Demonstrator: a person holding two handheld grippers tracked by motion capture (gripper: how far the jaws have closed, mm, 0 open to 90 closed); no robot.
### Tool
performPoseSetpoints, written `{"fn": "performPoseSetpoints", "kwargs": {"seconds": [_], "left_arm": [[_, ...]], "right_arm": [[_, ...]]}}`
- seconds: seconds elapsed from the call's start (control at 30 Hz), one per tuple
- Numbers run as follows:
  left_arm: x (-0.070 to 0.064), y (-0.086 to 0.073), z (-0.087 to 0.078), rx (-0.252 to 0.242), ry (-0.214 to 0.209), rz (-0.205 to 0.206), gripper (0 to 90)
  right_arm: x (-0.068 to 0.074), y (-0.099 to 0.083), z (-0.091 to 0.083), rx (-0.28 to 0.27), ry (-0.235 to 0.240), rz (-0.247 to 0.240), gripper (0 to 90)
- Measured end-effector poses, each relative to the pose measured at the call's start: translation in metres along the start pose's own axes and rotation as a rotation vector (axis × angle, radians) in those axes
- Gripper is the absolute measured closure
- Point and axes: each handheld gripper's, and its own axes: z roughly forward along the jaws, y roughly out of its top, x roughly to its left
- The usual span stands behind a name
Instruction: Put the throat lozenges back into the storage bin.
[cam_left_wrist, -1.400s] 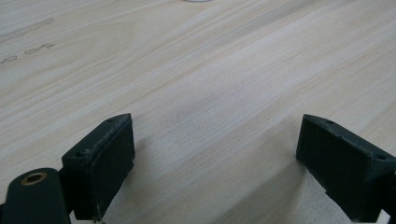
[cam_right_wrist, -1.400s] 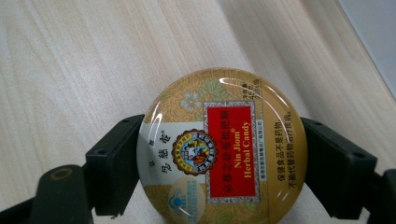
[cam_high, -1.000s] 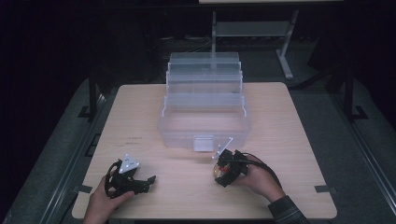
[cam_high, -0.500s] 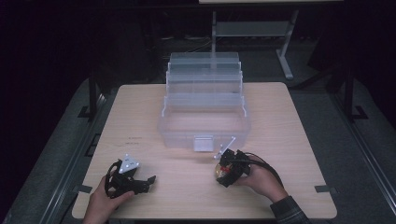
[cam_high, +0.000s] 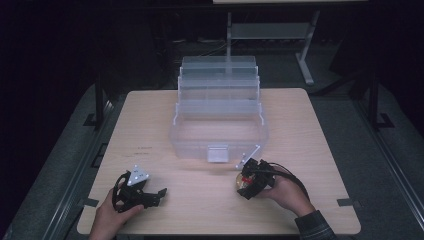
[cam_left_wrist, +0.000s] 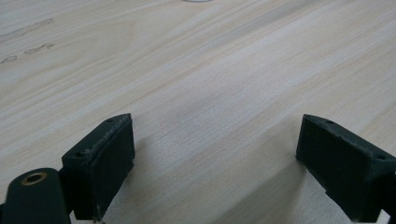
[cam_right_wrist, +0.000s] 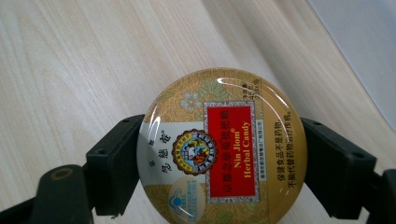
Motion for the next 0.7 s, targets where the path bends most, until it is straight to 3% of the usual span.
{"fn": "performPoseSetpoints", "kwargs": {"seconds": [0.7], "left_arm": [[0.0, 0.0, 0.0, -0.003, 0.0, 0.0, 10.6]], "right_arm": [[-0.024, -0.041, -0.034, -0.03, -0.052, 0.13, 19.7]]}}
